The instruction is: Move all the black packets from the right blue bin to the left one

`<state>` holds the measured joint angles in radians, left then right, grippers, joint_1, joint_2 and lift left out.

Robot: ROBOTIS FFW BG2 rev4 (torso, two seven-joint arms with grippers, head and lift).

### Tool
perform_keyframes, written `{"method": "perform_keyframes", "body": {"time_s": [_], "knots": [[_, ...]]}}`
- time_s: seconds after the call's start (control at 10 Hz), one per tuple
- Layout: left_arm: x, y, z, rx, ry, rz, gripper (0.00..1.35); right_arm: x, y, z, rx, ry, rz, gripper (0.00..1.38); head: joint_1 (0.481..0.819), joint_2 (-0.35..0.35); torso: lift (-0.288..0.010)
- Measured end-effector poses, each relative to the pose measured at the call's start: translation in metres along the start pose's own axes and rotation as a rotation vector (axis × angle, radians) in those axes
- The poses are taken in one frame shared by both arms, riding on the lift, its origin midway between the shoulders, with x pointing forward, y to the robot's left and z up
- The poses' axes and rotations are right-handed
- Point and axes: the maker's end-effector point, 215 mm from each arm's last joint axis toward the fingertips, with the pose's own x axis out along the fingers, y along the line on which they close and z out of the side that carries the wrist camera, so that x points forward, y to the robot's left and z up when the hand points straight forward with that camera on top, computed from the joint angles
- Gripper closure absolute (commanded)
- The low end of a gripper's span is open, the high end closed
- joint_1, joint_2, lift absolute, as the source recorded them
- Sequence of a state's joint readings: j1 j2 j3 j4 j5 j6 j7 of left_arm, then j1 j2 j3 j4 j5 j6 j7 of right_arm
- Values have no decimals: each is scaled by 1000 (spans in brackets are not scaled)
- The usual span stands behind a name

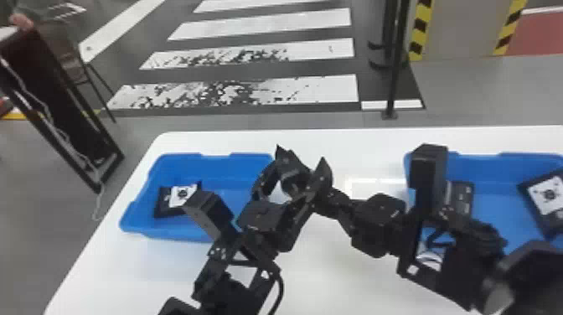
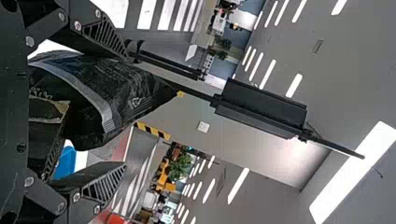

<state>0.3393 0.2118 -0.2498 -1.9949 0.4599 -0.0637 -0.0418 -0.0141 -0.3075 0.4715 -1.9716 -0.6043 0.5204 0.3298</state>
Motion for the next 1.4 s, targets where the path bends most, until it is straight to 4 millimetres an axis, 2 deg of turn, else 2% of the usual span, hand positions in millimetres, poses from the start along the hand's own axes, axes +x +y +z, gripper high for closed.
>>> {"method": "perform_keyframes", "body": {"time_s": [0.1,0.5,0.6,0.7,0.8,0.9,1.0,1.1,1.2,1.3,1.4], "knots": [[-1,5,-1,0,3,19,1182,0,1,-1,2,1,1,1165,695,222,-168],[-3,9,-3,19,3,50,1194,0,2,0,8,-9,5,1147,695,228,-168],[-4,10,2,21,-15,53,1194,0,2,0,14,-13,12,866,695,232,-168],[-5,17,11,32,-42,76,1194,0,2,2,28,-30,25,467,695,240,-168],[-7,29,23,61,-73,104,1194,-1,-2,4,48,-56,31,165,695,254,-168],[-10,55,35,106,-105,165,1194,-4,-9,6,59,-74,21,64,695,267,-168],[-14,93,49,176,-139,250,1194,-8,-15,9,65,-91,10,121,695,299,-168],[-19,138,60,288,-155,345,1191,-10,-19,13,67,-103,4,144,695,341,-168],[-26,183,62,389,-141,433,886,-12,-22,15,66,-111,-1,144,695,350,-168],[-30,215,53,425,-100,495,259,-14,-25,18,59,-117,-9,140,695,350,-168],[-34,231,41,405,-59,518,-2,-19,-32,22,43,-125,-31,140,695,350,-168]]}}
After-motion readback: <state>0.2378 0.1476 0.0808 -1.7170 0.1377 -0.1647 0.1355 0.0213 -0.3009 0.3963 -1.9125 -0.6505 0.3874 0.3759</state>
